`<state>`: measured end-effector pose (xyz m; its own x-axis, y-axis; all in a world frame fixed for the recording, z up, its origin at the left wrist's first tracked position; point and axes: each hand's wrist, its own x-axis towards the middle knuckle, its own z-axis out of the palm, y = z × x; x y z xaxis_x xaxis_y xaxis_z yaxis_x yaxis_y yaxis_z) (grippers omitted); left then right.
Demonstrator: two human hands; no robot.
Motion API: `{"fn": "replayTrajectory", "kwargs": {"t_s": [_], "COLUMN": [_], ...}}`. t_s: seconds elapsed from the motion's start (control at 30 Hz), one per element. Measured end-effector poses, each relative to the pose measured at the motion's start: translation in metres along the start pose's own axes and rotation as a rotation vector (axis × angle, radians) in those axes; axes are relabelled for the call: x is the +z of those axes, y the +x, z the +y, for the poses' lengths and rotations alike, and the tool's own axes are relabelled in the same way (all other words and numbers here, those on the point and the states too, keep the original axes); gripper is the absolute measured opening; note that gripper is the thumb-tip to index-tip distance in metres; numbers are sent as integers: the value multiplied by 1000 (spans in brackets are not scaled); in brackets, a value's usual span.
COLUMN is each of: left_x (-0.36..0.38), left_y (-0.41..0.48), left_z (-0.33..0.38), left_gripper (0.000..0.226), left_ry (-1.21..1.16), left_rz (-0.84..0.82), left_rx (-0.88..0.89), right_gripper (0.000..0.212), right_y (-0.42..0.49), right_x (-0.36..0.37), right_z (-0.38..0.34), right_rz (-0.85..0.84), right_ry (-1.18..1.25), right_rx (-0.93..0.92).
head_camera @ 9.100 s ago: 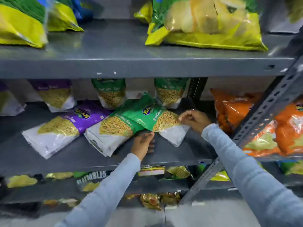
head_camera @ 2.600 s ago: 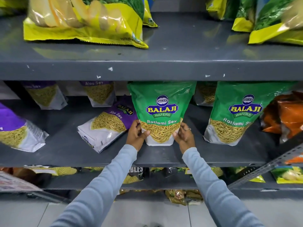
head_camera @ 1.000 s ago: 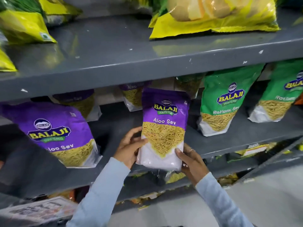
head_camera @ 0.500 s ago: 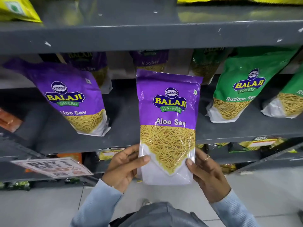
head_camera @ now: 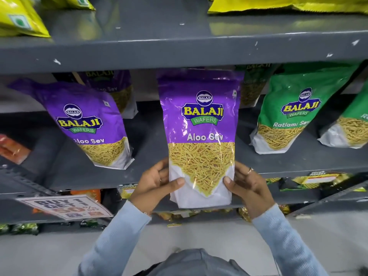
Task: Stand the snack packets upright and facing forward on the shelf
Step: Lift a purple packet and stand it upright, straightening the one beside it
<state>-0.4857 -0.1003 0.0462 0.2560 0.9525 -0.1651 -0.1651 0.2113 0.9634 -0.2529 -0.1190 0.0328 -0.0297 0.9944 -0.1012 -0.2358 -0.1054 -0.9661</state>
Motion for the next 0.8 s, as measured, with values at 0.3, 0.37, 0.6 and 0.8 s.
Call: {"fn": "replayTrajectory", "kwargs": {"t_s": [0.3,0.37,0.6,0.8], "left_x": [-15,-22,-33,-33], "left_y": [93,112,140,138], "left_z": [-9,-12,-30,-45], "left_gripper": [51,53,55,63], "left_ry": [283,312,360,311], "left_rz": [183,172,233,303], "left_rx": [205,216,194,134], "right_gripper": [51,49,46,52], "right_y": [118,136,163,154], "right_x": [4,5,6,3], "right_z": [14,20,40,48], "right_rz": [80,94,188,64], "right_ry": [-182,-217,-359,-470], "right_rx": [-129,-119,-96,-71]}}
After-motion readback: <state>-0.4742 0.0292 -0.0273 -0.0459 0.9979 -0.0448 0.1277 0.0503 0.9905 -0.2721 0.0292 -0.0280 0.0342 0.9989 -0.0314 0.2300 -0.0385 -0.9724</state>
